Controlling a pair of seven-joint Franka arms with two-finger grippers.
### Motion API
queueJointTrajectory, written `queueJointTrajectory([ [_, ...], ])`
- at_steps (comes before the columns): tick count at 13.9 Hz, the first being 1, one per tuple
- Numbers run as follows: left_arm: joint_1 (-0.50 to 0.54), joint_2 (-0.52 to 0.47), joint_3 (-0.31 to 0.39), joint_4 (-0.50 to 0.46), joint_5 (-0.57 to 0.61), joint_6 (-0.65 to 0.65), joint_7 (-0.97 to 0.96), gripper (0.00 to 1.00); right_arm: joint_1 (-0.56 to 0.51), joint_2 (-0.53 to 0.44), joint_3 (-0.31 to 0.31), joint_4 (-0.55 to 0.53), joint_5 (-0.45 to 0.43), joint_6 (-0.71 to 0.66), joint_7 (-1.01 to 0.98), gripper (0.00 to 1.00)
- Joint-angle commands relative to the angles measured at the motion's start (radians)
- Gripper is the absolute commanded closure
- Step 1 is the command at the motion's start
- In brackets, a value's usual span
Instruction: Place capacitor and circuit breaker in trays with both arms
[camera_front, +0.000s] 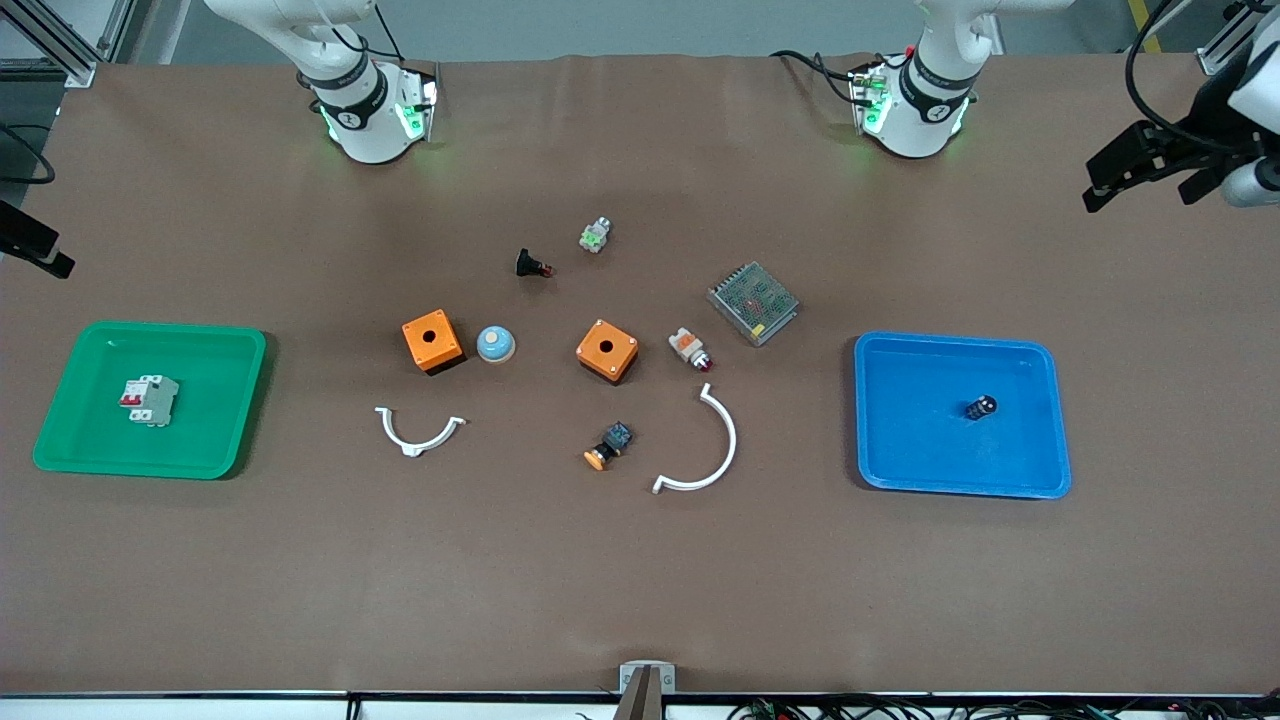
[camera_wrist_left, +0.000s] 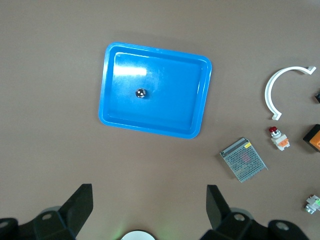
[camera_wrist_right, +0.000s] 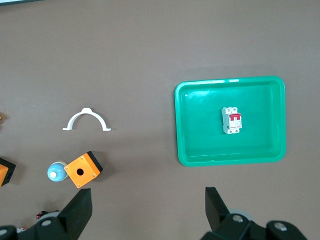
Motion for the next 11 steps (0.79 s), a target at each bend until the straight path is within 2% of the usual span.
queueJointTrajectory([
  [1, 0.008, 0.002, 0.009, 0.006, -0.015, 0.006, 0.012, 0.0, 0.002, 0.015, 0.003, 0.027, -0.016, -0.013, 0.003, 0.0],
  [4, -0.004, 0.007, -0.002, -0.003, 0.048, 0.0, 0.007, 0.0, 0.001, 0.016, 0.003, 0.027, -0.016, -0.012, 0.003, 0.0],
  [6, -0.006, 0.013, -0.032, 0.0, 0.049, 0.002, 0.006, 0.0, 0.001, 0.016, 0.003, 0.027, -0.016, -0.012, 0.003, 0.0],
  [11, -0.007, 0.014, -0.037, -0.011, 0.049, 0.002, 0.013, 0.0, 0.002, 0.016, 0.003, 0.027, -0.016, -0.012, 0.003, 0.0],
])
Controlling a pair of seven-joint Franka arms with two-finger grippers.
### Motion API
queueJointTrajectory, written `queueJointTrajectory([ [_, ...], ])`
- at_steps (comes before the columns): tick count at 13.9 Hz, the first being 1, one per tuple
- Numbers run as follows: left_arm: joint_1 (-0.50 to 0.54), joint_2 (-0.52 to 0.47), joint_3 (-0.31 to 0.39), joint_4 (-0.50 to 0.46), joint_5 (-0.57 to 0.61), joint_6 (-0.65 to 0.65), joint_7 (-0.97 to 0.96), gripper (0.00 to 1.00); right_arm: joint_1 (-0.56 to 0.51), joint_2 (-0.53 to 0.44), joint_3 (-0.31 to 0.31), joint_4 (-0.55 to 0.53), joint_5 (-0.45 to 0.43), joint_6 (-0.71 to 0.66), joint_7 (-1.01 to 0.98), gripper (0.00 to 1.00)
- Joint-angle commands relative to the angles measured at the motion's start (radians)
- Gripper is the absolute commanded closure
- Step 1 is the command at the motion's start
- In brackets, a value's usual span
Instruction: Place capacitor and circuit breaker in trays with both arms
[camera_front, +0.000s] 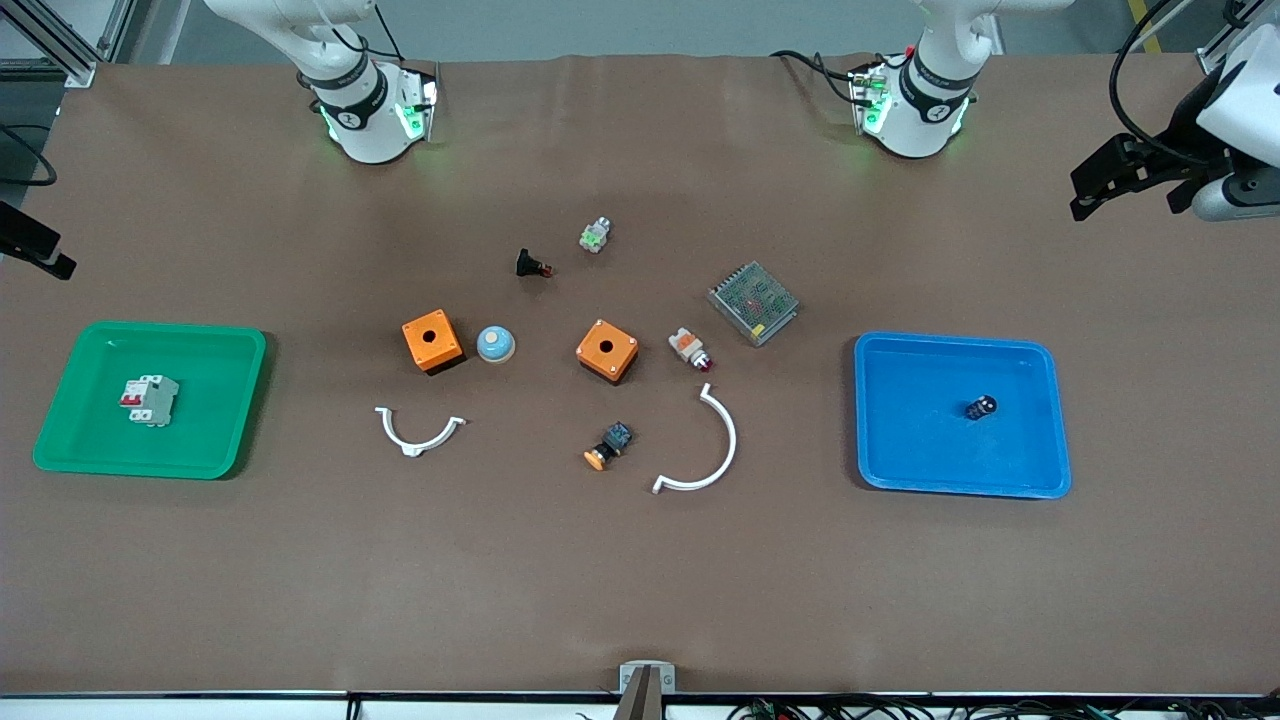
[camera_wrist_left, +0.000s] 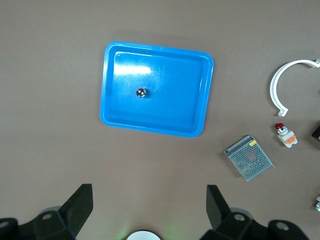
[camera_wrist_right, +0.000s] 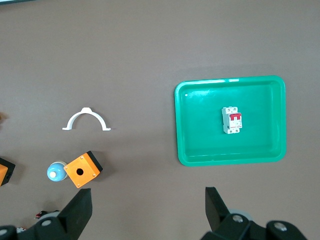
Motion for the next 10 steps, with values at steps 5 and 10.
queueJointTrajectory([
  [5, 0.004, 0.011, 0.001, 0.019, 0.018, 0.0, 0.015, 0.0, 0.002, 0.013, 0.003, 0.027, -0.016, -0.009, 0.003, 0.0],
  [10, -0.006, 0.026, 0.002, 0.049, 0.019, 0.0, 0.01, 0.0, 0.0, 0.013, 0.003, 0.027, -0.016, -0.009, 0.003, 0.0],
])
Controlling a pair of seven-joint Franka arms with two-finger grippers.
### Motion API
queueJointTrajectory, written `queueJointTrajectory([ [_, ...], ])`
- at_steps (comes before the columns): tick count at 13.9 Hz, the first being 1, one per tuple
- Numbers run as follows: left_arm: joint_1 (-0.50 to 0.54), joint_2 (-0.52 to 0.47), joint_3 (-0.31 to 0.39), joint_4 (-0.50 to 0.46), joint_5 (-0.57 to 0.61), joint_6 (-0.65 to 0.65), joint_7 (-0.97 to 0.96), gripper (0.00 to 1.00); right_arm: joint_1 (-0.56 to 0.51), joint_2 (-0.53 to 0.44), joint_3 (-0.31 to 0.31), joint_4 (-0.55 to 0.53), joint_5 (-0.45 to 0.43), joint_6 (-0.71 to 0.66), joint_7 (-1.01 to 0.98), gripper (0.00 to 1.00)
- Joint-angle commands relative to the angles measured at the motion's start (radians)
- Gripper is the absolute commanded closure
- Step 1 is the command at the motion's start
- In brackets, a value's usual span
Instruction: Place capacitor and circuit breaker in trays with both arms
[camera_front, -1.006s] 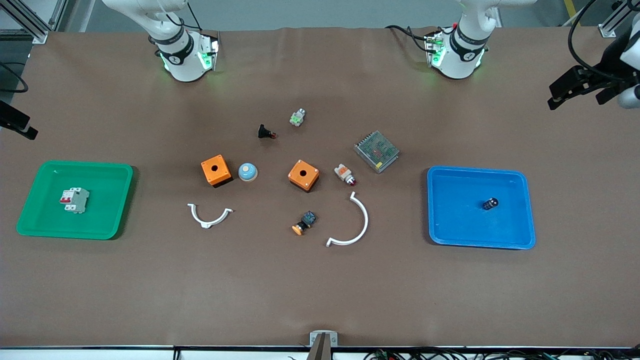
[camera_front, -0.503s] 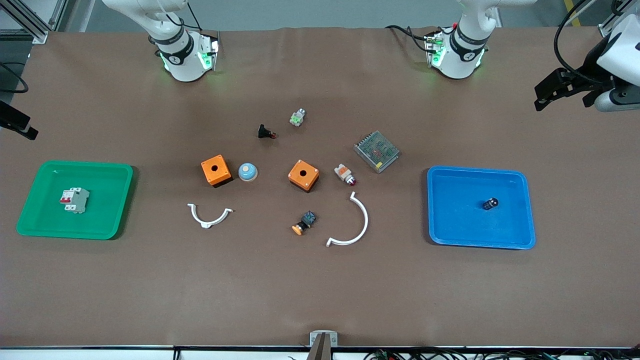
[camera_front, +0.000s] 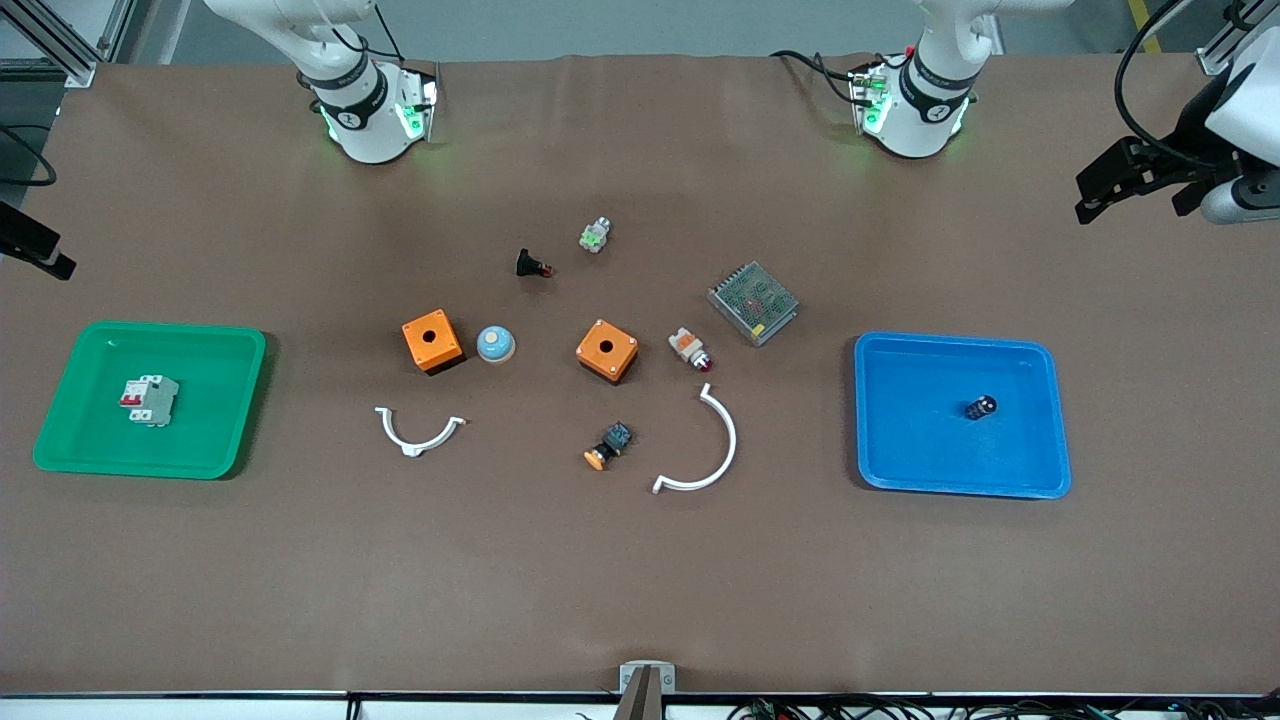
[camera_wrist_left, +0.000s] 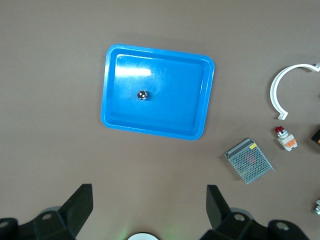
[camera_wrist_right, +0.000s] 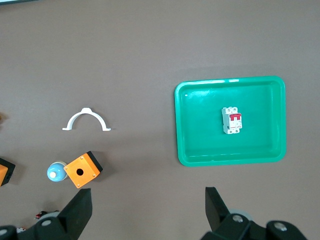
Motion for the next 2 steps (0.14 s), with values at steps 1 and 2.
queueJointTrajectory([
  [1, -0.007, 0.017, 0.0, 0.031, 0.019, -0.004, 0.012, 0.0, 0.002, 0.013, 0.003, 0.028, -0.016, -0.009, 0.003, 0.0],
  [2, -0.007, 0.018, 0.0, 0.031, 0.019, -0.004, 0.012, 0.0, 0.002, 0.014, 0.003, 0.028, -0.016, -0.009, 0.003, 0.0],
])
